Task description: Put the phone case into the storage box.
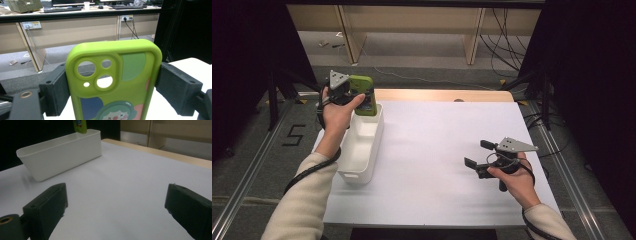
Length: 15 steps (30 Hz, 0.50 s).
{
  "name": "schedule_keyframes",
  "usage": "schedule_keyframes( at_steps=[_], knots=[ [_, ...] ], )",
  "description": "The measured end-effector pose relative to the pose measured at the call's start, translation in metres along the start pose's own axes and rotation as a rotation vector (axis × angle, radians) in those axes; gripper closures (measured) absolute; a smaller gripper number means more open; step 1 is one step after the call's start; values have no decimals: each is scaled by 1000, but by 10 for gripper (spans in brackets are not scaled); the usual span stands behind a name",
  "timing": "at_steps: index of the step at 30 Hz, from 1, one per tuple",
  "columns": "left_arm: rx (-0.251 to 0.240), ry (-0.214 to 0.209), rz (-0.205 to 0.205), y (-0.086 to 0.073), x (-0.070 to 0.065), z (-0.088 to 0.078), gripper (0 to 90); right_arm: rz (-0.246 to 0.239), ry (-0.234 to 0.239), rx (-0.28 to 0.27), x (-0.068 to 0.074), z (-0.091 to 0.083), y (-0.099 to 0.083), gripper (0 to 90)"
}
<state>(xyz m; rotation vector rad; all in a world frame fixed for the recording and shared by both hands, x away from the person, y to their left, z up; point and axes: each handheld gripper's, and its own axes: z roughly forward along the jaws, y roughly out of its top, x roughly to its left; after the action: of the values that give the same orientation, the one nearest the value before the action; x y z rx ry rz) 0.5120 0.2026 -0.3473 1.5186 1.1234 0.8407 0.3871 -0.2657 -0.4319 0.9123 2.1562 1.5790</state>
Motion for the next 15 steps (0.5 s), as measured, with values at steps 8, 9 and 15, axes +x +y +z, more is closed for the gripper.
schedule_keyframes(
  at_steps=[8,9,15],
  knots=[
    [0,3,4,1,1,1,169,0,0,4,0,0,0,56],
    [1,3,4,2,1,1,169,-1,0,2,0,0,0,56],
    [3,8,8,2,2,2,169,-1,0,2,0,0,0,56]
  ],
)
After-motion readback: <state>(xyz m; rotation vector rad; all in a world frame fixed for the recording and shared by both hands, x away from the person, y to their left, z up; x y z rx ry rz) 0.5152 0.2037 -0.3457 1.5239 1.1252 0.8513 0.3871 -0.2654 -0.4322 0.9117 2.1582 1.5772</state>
